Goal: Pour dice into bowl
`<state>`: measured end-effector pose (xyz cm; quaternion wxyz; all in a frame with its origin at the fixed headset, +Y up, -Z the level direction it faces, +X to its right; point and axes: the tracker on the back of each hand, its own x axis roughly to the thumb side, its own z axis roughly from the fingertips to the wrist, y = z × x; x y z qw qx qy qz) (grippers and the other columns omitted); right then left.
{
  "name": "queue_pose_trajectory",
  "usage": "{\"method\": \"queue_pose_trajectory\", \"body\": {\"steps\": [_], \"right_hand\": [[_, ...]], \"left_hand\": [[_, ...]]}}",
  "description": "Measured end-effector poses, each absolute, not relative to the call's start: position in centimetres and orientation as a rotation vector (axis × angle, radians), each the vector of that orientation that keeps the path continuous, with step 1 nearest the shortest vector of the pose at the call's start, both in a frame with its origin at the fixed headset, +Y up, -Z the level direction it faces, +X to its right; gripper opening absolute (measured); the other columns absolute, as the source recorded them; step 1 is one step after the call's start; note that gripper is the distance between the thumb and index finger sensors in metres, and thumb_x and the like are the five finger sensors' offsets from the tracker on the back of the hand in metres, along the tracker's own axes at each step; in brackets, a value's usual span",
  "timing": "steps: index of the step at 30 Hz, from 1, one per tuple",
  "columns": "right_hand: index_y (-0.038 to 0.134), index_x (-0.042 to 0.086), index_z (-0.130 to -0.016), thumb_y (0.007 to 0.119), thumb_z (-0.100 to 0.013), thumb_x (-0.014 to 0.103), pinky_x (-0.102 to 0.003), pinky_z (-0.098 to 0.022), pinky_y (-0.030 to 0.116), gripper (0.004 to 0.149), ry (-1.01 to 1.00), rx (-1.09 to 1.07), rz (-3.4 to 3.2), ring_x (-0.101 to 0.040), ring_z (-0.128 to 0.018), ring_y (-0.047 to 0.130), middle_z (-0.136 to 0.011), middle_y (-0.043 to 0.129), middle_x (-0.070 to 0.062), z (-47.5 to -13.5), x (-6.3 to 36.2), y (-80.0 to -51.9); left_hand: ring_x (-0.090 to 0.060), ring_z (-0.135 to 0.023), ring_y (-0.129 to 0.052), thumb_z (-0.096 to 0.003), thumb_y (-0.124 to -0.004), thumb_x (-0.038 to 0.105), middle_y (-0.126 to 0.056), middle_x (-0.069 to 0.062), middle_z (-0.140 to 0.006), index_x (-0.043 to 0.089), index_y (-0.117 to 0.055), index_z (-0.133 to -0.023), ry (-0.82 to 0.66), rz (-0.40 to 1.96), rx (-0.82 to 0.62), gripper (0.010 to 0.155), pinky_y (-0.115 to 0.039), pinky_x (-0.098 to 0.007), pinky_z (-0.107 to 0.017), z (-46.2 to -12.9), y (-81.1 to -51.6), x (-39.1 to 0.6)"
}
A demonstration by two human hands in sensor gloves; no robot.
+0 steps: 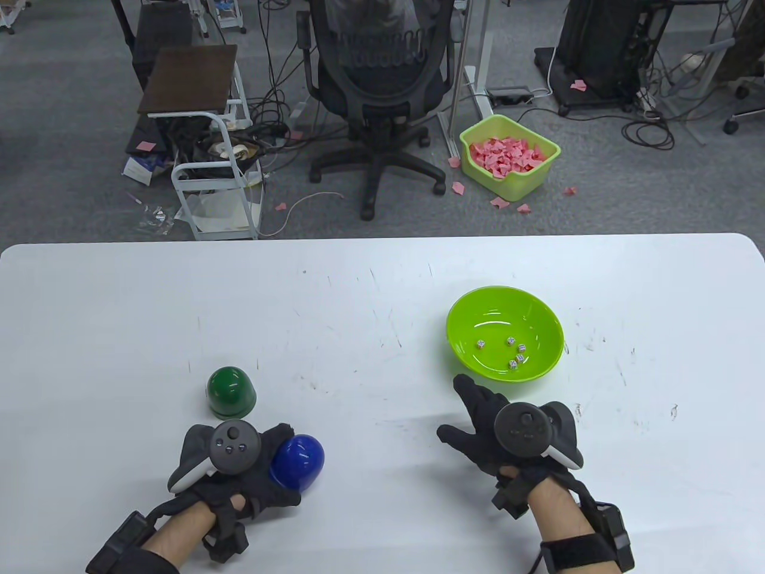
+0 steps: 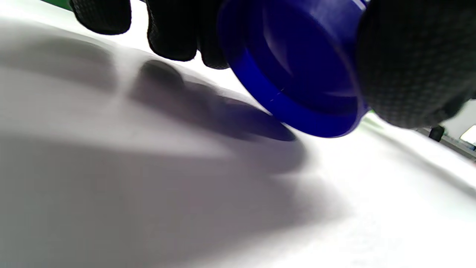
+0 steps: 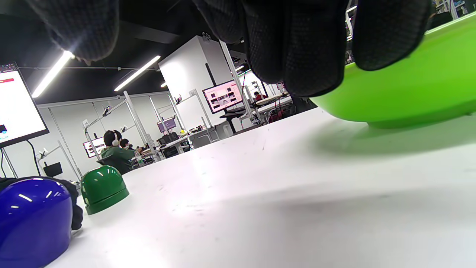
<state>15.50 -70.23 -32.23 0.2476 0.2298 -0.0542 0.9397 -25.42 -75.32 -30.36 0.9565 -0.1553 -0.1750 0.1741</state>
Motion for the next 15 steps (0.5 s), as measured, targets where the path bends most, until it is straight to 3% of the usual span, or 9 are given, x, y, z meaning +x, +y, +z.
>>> {"method": "queue_pose_trajectory", "body": {"steps": [15], "right_hand": [[0.048,-0.002,-0.110,0.073,-0.051,0.058,-0.074,-0.058,0.068,0.088,-0.141,0.623,2.563,-0.055,-0.077,0.084,-0.103,0.074,-0.035,-32.33,15.55,-70.35]], "left_hand": [[-0.037,-0.107,-0.060,-0.0184,-0.102,0.064,-0.071,-0.005,-0.106,0.024,-0.049,-0.103,-0.356,0.288,-0.292,0.107,-0.055,-0.065,-0.075,-30.06,-75.97,-25.63]]}}
